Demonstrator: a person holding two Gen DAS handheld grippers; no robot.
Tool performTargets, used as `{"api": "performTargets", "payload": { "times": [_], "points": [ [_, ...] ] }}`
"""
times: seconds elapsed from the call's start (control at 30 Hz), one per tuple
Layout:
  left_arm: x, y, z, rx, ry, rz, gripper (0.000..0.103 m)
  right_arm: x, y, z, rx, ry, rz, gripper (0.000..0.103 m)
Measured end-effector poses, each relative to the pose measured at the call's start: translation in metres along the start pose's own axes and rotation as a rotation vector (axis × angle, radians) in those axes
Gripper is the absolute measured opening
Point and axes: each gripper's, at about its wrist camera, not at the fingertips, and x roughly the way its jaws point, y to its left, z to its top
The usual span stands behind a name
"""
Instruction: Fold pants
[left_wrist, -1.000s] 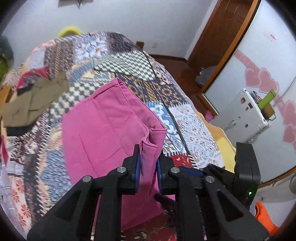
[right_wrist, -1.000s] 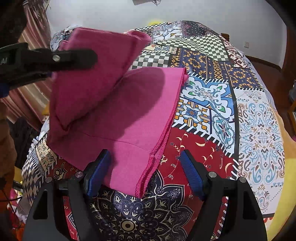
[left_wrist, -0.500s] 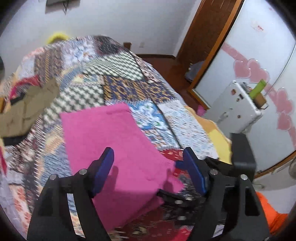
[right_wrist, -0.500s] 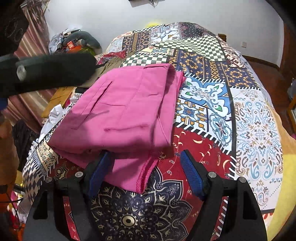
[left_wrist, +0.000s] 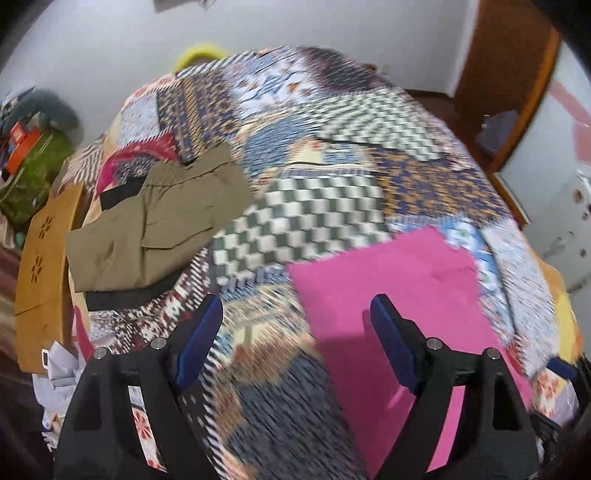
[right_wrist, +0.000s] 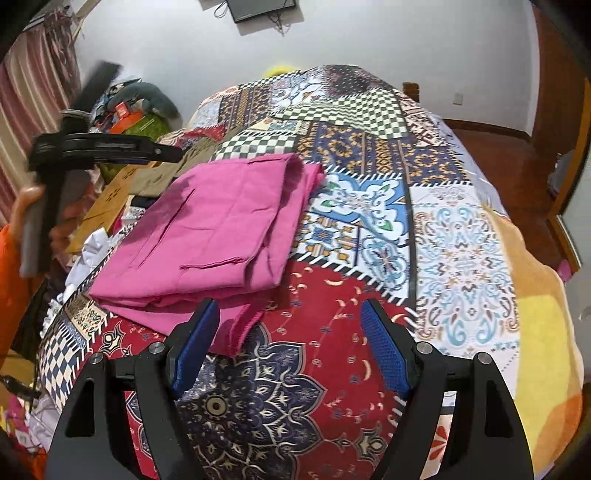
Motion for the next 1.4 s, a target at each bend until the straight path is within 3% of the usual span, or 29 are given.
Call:
{"api": "performTargets", "payload": {
  "times": [0.2,0.3,0.37,0.4,0.67,0.87,1.03,1.17,1.3,1.4],
  "points": [
    [0.051,0.005,0.019,0.008,0.088,0.041,0.082,-0.002,-0.009,-0.003,0.055,-0.008,-0.023,0.076],
    [0.083,0.004,0.012,0.040,0.166,0.075,0.087,-0.002,-0.014,-0.004,0.071,-0.009,-0.040,0.076],
    [0.088,0.010,0.004,0.011,0.162,0.057,0.091,-0.001,-0.017,-0.004,0.079,-0.006,-0.048,0.076],
    [0.086,0.017,0.000,-0.018,0.152,0.052,0.095,-0.002,-0.018,-0.004,0.081,-0.005,-0.053,0.076],
    [0.041,0.055,-0.048,-0.030,0.109,0.118,0.102,-0.014,-0.020,0.003,0.075,-0.046,-0.065,0.076],
    [0.003,0.087,-0.100,-0.109,0.111,0.100,0.102,-0.014,-0.008,0.006,0.064,-0.057,-0.047,0.076],
    [-0.026,0.085,-0.150,-0.102,0.081,0.099,0.102,-0.010,0.005,0.003,0.043,-0.048,-0.032,0.078],
    [-0.041,0.077,-0.166,-0.084,0.062,0.119,0.102,-0.006,0.015,0.003,0.025,-0.039,-0.026,0.078],
    [-0.057,0.072,-0.163,-0.050,0.017,0.176,0.102,-0.004,0.024,0.007,0.006,-0.038,-0.016,0.078],
    [-0.074,0.069,-0.152,-0.049,-0.047,0.166,0.102,-0.003,0.032,0.014,-0.026,-0.044,0.002,0.079]
  ]
}}
